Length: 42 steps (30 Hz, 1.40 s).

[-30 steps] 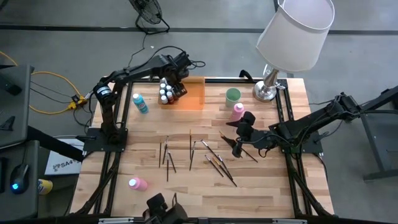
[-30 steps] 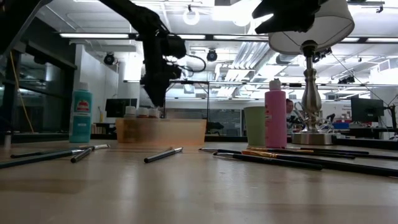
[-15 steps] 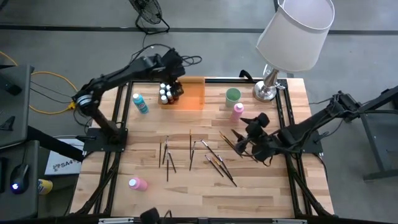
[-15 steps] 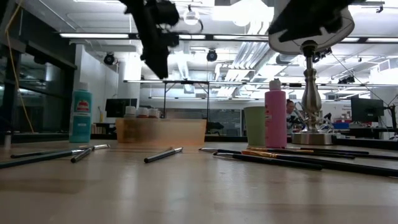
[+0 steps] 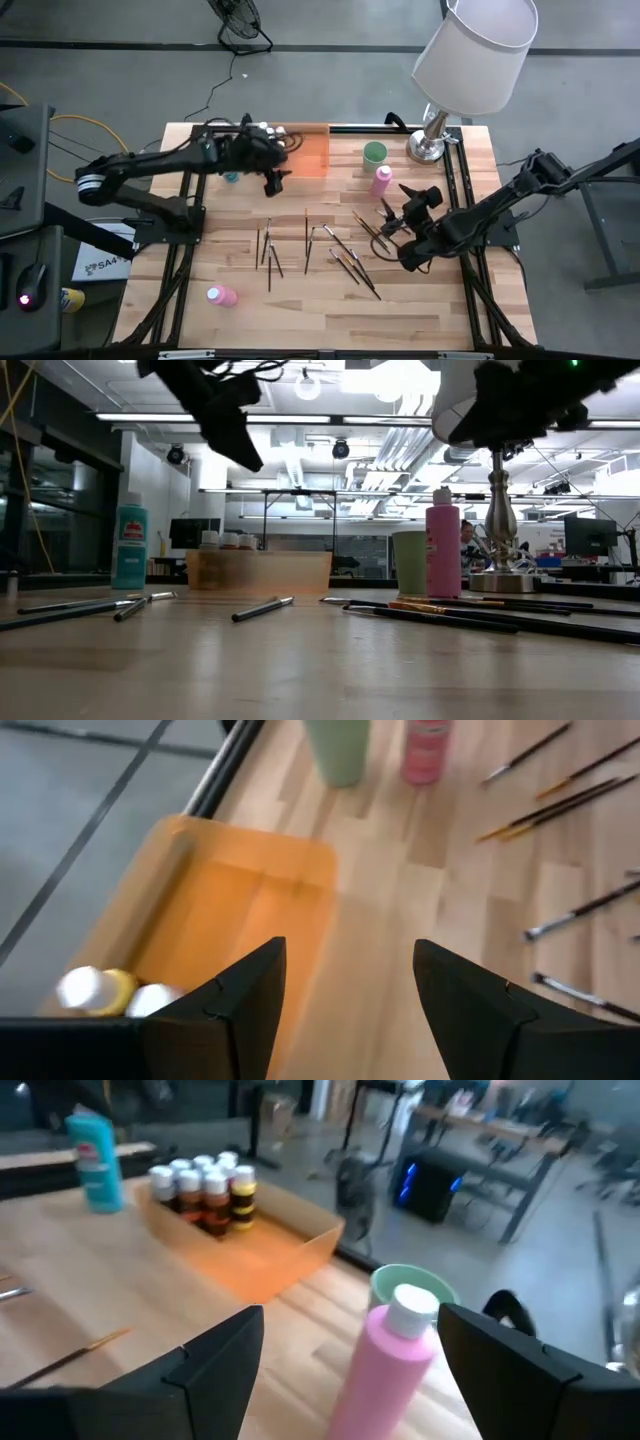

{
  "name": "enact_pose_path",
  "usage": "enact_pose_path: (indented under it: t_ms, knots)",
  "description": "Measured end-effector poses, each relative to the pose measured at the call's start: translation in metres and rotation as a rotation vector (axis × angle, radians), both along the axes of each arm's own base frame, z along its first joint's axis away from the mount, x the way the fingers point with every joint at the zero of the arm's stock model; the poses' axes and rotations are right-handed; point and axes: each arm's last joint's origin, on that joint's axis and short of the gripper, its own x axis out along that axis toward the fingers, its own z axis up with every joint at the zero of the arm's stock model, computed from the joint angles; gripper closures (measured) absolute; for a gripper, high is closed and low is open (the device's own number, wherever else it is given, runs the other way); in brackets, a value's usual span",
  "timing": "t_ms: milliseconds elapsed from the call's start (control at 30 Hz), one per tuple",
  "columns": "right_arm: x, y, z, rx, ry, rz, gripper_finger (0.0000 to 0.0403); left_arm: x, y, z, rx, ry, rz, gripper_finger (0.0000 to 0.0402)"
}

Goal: Pick & Place Paint Supplies
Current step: Put the large pink paint bottle into the orange bin

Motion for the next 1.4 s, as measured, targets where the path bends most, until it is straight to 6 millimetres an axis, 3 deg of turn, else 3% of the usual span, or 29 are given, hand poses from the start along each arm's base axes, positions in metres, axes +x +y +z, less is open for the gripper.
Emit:
enact_pose_path:
  t_ms: [267, 500, 667, 933, 1233, 1400]
  knots:
    - [-0.022, -0.013, -0.048, -0.032, -0.129, -0.074, 0.0110, -0.018, -0.026, -0.020, 0.012, -0.083, -0.070, 0.0188]
    - [-0.033, -0.027, -0.065, -0.059, -0.171, -0.131, 0.0110, -0.020, -0.037, -0.035, 0.002, -0.085, -0.125, 0.0188]
    - [-0.036, -0.027, -0.061, -0.106, -0.193, -0.125, 0.0110, -0.020, -0.039, -0.044, -0.037, -0.106, -0.182, 0.0188]
    - [-0.034, -0.030, -0.043, 0.084, -0.037, -0.066, 0.0110, -0.020, -0.040, -0.052, -0.055, -0.143, -0.213, 0.0188]
    - [-0.025, -0.057, -0.014, 0.153, 0.125, 0.074, 0.0110, -0.020, -0.041, -0.054, -0.083, -0.152, -0.234, 0.0188]
    - [-0.030, -0.074, -0.003, 0.200, 0.151, 0.121, 0.0110, -0.021, -0.042, -0.055, -0.105, -0.139, -0.244, 0.0188]
